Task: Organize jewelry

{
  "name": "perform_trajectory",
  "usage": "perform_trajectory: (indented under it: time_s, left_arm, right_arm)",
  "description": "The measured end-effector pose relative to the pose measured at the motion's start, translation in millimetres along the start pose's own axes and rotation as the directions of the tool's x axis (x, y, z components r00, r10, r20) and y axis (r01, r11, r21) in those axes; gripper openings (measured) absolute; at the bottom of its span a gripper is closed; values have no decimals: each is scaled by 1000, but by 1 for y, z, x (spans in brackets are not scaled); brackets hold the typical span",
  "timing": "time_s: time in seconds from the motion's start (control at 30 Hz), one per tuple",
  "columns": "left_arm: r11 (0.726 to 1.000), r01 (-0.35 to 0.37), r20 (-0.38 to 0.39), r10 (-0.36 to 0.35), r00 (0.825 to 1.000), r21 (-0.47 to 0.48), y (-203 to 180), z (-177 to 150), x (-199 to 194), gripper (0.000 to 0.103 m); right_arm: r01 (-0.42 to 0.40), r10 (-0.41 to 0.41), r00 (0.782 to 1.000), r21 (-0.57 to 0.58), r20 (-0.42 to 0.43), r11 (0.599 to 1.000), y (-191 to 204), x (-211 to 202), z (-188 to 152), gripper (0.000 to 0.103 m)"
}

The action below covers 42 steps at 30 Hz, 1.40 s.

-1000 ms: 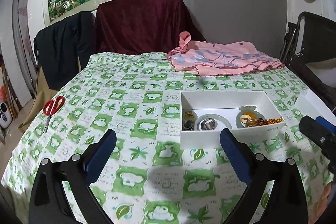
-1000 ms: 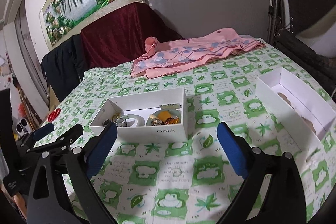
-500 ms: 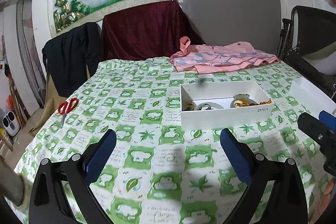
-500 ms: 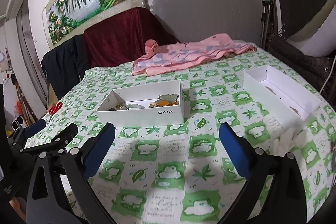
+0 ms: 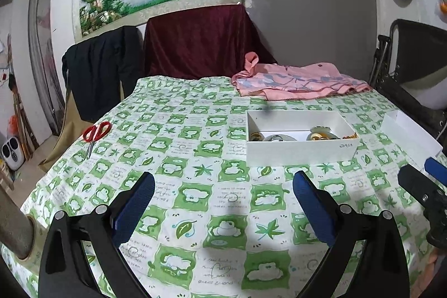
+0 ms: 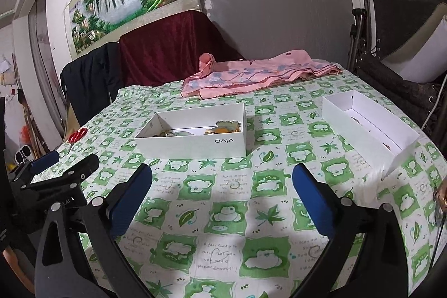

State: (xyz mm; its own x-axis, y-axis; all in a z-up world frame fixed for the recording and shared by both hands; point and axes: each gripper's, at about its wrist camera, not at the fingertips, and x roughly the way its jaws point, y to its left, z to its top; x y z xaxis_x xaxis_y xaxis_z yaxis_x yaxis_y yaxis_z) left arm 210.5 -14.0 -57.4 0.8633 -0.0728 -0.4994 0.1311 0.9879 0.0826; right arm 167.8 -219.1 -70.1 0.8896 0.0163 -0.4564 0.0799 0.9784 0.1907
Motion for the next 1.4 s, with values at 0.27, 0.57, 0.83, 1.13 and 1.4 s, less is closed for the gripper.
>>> perform_trajectory:
  time_s: [0.27,0.57,0.83,1.13,1.4]
  left_arm:
    - [1000,-12,32,11,999,20,-5,1,-6,97]
    - [1000,-15,52,14,999,24,-7,5,-8,97]
    - [1000,-5,47,5,999,8,-4,7,-6,97]
    - [999,-8,54,6,998,33,-8,6,-7,97]
    - [999,-30,61,28,998,32,-8,5,-8,97]
  right_arm:
    - [-9,9,1000,-15,17,1000,5,-4,1,96]
    - [-10,11,999,-14,34,1000,5,-7,4,96]
    - [-13,13,999,-17,39,1000,6,-8,6,96]
    - [-12,13,999,-18,40,1000,7,-8,6,96]
    - [-14,15,999,-12,43,1000,8,-9,7,96]
